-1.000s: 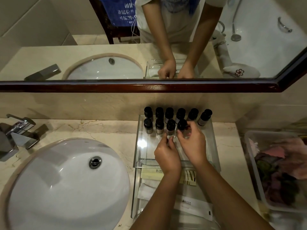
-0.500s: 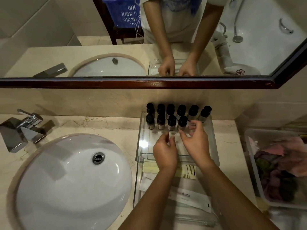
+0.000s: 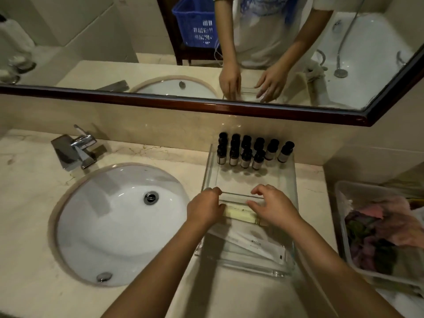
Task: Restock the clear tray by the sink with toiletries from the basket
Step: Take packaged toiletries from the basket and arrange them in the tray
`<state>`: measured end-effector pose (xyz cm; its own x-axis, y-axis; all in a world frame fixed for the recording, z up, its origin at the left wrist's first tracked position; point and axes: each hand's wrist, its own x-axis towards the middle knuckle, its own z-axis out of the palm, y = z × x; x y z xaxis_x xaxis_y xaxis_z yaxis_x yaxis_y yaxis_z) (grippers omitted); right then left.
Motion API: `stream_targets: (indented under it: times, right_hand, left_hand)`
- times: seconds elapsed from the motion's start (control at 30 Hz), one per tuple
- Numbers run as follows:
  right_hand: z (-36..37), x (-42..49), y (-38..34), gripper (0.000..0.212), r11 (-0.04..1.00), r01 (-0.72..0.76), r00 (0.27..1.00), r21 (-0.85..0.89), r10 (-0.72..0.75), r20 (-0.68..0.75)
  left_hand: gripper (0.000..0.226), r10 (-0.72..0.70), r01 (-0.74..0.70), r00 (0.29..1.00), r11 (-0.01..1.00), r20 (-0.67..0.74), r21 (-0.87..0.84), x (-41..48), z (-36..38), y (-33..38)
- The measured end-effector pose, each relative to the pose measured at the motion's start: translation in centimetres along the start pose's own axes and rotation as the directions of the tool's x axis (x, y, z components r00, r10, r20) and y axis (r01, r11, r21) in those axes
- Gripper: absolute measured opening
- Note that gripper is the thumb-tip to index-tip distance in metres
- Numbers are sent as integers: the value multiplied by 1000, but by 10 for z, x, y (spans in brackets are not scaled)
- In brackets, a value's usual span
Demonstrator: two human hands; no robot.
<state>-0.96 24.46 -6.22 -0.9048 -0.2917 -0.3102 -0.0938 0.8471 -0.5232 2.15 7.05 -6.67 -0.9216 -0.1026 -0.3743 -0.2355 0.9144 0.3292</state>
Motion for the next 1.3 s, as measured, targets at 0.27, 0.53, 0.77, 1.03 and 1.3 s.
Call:
stream_targets:
  times: [0.27, 0.53, 0.77, 1.03, 1.3]
  right_hand:
    - [28, -30, -88, 42, 851, 337, 938, -402, -266, 222]
    - [89, -74, -216, 39, 579, 623, 780, -527, -516, 355]
    - [204, -196, -365, 38, 320, 850, 510, -418, -697, 505]
    - [362, -418, -463, 37, -33, 993, 57, -113, -701, 711]
    - [448, -602, -489, 38, -338, 929, -321, 150, -538, 780]
  left_hand:
    - [35, -113, 122, 992, 969, -53, 217, -78, -32, -69]
    - [32, -453, 455, 890, 878, -53, 146, -216, -39, -190]
    - [30, -775, 767, 623, 632, -105, -114, -426, -12, -297]
    - [40, -972, 940, 201, 157, 122, -304, -707, 92, -349]
    - [31, -922, 817, -136, -311, 363, -485, -872, 187, -310]
